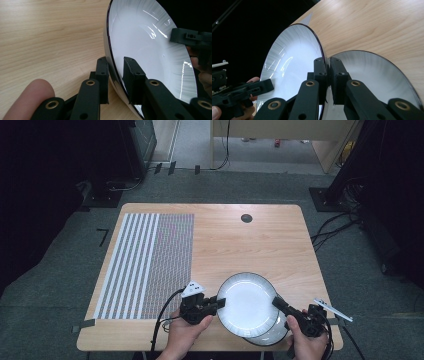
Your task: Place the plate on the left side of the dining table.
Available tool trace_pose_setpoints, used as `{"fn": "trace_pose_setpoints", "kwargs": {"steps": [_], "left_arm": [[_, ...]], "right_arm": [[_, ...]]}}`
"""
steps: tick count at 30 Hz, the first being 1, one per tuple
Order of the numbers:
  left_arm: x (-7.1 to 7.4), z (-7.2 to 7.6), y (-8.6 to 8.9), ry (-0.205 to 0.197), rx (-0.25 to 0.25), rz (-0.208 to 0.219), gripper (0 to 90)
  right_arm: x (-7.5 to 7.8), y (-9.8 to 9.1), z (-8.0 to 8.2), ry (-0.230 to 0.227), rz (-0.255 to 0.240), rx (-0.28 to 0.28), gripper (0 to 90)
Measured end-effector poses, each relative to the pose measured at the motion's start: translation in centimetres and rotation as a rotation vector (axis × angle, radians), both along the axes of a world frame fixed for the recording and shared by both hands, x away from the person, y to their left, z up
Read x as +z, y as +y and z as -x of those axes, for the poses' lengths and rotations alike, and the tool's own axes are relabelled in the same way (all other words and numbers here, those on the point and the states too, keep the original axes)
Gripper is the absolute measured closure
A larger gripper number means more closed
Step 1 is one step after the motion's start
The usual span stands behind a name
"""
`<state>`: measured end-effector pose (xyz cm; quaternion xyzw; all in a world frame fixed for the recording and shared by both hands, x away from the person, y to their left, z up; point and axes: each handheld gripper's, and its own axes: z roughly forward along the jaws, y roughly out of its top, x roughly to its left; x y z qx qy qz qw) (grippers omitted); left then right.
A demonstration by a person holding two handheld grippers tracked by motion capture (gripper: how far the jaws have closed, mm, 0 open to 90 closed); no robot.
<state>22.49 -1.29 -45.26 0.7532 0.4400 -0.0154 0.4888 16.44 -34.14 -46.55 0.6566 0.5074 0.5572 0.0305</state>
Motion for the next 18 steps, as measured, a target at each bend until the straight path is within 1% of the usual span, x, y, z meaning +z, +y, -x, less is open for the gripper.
{"fn": "trace_pose_setpoints", "kwargs": {"steps": [2, 5, 6, 9, 15, 18], "left_arm": [[0.4, -0.3, 0.9, -0.003, 0.015, 0.003, 75.7], [0.9, -0.6, 1.9, -0.009, 0.037, 0.008, 76.1], [0.9, -0.6, 1.9, -0.009, 0.037, 0.008, 76.2], [1.6, -1.0, 3.4, -0.018, 0.059, 0.007, 76.2], [2.5, -1.7, 5.6, -0.014, 0.101, 0.024, 76.9], [2.9, -2.2, 6.8, -0.007, 0.11, 0.035, 77.1]], "right_arm": [[0.5, 0.8, -0.6, 0.002, 0.003, 0.01, 85.1], [1.0, 1.8, -1.3, -0.008, 0.009, 0.023, 85.1], [1.1, 2.1, -1.6, -0.008, 0.008, 0.028, 85.1], [1.6, 3.2, -2.4, -0.014, 0.01, 0.04, 85.1], [2.6, 5.4, -3.9, -0.022, 0.014, 0.063, 85.1], [3.0, 6.3, -4.6, -0.023, 0.014, 0.072, 85.2]]}}
